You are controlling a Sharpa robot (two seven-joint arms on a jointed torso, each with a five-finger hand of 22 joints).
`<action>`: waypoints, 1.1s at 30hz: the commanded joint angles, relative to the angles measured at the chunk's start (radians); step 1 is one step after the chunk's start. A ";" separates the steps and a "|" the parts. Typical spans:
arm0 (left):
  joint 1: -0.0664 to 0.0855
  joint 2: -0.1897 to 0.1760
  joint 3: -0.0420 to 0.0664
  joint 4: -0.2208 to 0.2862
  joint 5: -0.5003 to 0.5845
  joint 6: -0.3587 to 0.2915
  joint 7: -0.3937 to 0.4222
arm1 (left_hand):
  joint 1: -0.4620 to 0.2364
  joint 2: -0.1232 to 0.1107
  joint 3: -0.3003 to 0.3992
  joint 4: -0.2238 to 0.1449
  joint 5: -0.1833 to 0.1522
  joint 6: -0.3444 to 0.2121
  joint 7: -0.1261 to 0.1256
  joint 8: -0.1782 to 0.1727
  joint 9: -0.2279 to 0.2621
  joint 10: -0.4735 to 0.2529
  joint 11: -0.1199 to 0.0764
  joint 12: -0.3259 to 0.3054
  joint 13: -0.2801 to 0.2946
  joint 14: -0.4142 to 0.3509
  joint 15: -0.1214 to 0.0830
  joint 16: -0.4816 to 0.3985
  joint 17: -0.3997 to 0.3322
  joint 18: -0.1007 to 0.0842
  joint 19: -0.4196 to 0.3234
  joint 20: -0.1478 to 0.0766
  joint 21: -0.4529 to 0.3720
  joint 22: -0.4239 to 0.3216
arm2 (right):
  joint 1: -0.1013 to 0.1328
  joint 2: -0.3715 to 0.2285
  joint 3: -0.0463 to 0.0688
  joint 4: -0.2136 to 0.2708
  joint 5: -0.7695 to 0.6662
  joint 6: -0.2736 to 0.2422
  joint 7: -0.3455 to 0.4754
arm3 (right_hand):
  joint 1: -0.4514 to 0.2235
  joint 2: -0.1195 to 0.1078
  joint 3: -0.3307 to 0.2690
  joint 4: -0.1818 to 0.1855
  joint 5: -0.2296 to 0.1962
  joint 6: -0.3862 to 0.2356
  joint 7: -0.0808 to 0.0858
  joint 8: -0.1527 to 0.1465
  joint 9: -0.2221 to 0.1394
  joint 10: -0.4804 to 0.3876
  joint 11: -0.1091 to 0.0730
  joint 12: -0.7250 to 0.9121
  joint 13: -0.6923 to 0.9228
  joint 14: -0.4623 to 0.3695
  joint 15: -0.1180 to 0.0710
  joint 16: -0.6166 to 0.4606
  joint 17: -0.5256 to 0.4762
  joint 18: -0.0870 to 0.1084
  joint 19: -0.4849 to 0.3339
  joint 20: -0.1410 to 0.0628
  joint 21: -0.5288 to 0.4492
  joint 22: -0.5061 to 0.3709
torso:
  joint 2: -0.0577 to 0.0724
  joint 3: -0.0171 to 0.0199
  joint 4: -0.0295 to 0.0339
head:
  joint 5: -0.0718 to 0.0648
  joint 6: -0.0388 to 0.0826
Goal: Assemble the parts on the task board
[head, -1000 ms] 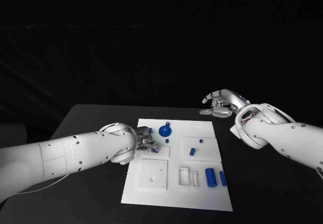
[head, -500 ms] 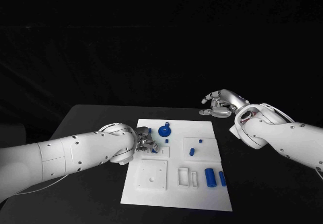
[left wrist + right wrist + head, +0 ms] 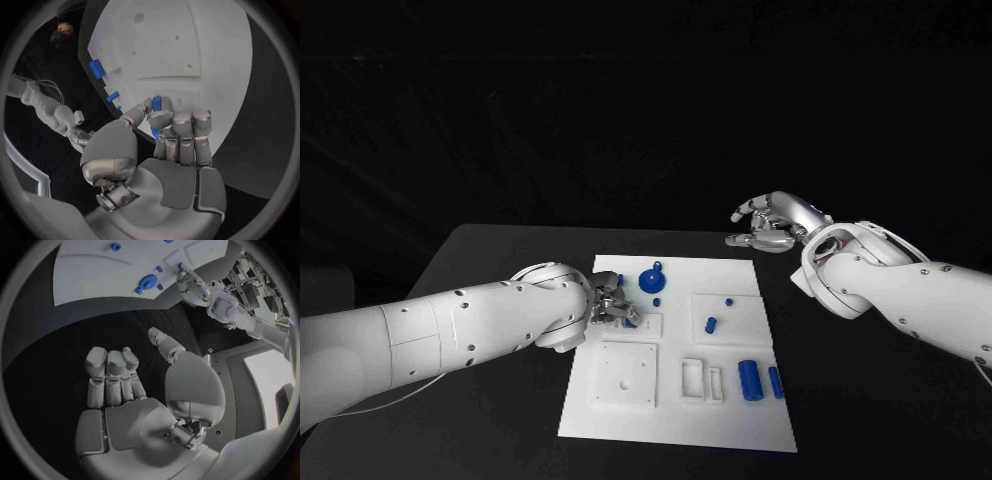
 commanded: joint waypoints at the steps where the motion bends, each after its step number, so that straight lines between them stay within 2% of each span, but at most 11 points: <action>1: -0.008 0.002 -0.006 -0.002 -0.005 0.055 -0.014 | 0.005 0.005 0.000 0.013 -0.041 0.122 -0.090 0.005 -0.001 -0.045 -0.040 0.009 -0.003 0.032 -0.055 0.008 -0.006 0.011 -0.001 -0.117 0.007 0.010 | 0.000 0.000 0.001 0.001 -0.001 0.014 0.008 | 0.010 0.002 0.001 0.005 0.005 0.019 0.010 0.004 -0.001 -0.026 0.016 0.004 -0.001 0.007 -0.002 -0.005 0.001 0.118 0.006 -0.002 -0.005 0.001 | 0.000 0.0005 -0.0010 | 0.001 -0.002; 7: -0.008 0.005 -0.006 -0.006 -0.005 0.062 -0.013 | -0.010 -0.003 -0.008 0.035 -0.092 0.122 -0.091 0.007 -0.004 -0.046 -0.039 0.015 -0.007 0.029 -0.055 0.016 -0.016 0.012 -0.003 -0.117 0.008 0.009 | 0.000 0.001 0.001 0.002 -0.001 0.015 0.008 | 0.010 0.001 0.000 0.006 0.006 0.019 0.010 0.004 -0.001 -0.027 0.016 0.004 -0.002 0.007 -0.002 -0.005 0.001 0.118 0.006 -0.002 -0.005 0.001 | 0.000 0.0012 -0.0005 | 0.001 -0.003; 10: -0.008 0.006 -0.006 -0.007 -0.005 0.062 -0.012 | -0.010 -0.005 -0.008 0.037 -0.101 0.122 -0.091 0.007 -0.005 -0.047 -0.040 0.016 -0.008 0.028 -0.055 0.017 -0.017 0.012 -0.004 -0.117 0.008 0.009 | 0.000 0.001 0.001 0.000 -0.001 0.015 0.008 | 0.010 0.001 0.000 0.006 0.006 0.019 0.010 0.004 -0.001 -0.027 0.016 0.004 -0.002 0.007 -0.002 -0.005 0.001 0.118 0.006 -0.002 -0.005 0.001 | 0.000 0.0013 -0.0001 | 0.001 -0.003; 11: -0.008 0.007 -0.006 -0.007 -0.005 0.063 -0.012 | -0.027 -0.018 -0.014 0.056 -0.134 0.123 -0.091 0.007 -0.008 -0.047 -0.040 0.018 -0.009 0.028 -0.055 0.020 -0.020 0.012 -0.005 -0.117 0.008 0.008 | 0.000 0.002 0.001 0.000 -0.001 0.016 0.008 | 0.009 0.001 0.000 0.006 0.006 0.019 0.010 0.004 -0.001 -0.027 0.016 0.004 -0.002 0.007 -0.002 -0.005 0.001 0.118 0.006 -0.002 -0.005 0.001 | 0.000 0.0013 0.0002 | 0.000 -0.003; 14: -0.008 0.007 -0.006 -0.008 -0.005 0.062 -0.010 | -0.038 -0.031 -0.015 0.074 -0.142 0.123 -0.092 0.008 -0.012 -0.048 -0.041 0.021 -0.011 0.026 -0.056 0.024 -0.024 0.013 -0.006 -0.117 0.008 0.007 | 0.000 0.002 0.001 0.000 -0.001 0.016 0.008 | 0.009 0.001 0.000 0.006 0.006 0.019 0.010 0.004 -0.001 -0.027 0.016 0.004 -0.002 0.007 -0.002 -0.005 0.001 0.118 0.006 -0.002 -0.005 0.001 | 0.000 0.0013 0.0001 | 0.001 -0.004; 21: -0.008 0.009 -0.006 -0.010 -0.004 0.054 -0.009 | -0.046 -0.031 -0.015 0.089 -0.142 0.124 -0.092 0.010 -0.016 -0.049 -0.041 0.024 -0.013 0.025 -0.057 0.028 -0.028 0.014 -0.006 -0.118 0.009 0.007 | 0.000 0.002 0.001 0.000 0.000 0.016 0.008 | 0.009 0.001 -0.001 0.006 0.006 0.019 0.010 0.004 -0.001 -0.027 0.016 0.004 -0.002 0.007 -0.002 -0.005 0.001 0.118 0.006 -0.002 -0.005 0.001 | -0.001 0.0015 0.0002 | -0.001 -0.004; 26: -0.008 0.010 -0.006 -0.011 -0.003 0.050 -0.008 | -0.065 -0.037 -0.018 0.118 -0.151 0.124 -0.092 0.013 -0.021 -0.051 -0.042 0.028 -0.017 0.022 -0.058 0.034 -0.035 0.016 -0.009 -0.118 0.010 0.006 | 0.000 0.001 0.001 0.000 0.000 0.017 0.008 | 0.009 0.002 -0.001 0.007 0.007 0.019 0.010 0.003 -0.001 -0.027 0.016 0.004 -0.002 0.007 -0.002 -0.006 0.001 0.118 0.006 -0.002 -0.005 0.001 | 0.000 0.0019 -0.0004 | -0.001 -0.002; 33: -0.008 0.010 -0.006 -0.016 -0.003 0.042 -0.008 | -0.075 -0.040 -0.020 0.131 -0.165 0.123 -0.093 0.015 -0.025 -0.052 -0.042 0.031 -0.019 0.021 -0.060 0.038 -0.040 0.017 -0.010 -0.119 0.011 0.006 | 0.000 0.001 0.001 0.000 0.000 0.018 0.009 | 0.009 0.002 -0.001 0.007 0.007 0.019 0.010 0.003 -0.001 -0.027 0.016 0.004 -0.003 0.007 -0.002 -0.006 0.001 0.118 0.006 -0.002 -0.006 0.001 | 0.000 0.0005 0.0004 | -0.004 0.000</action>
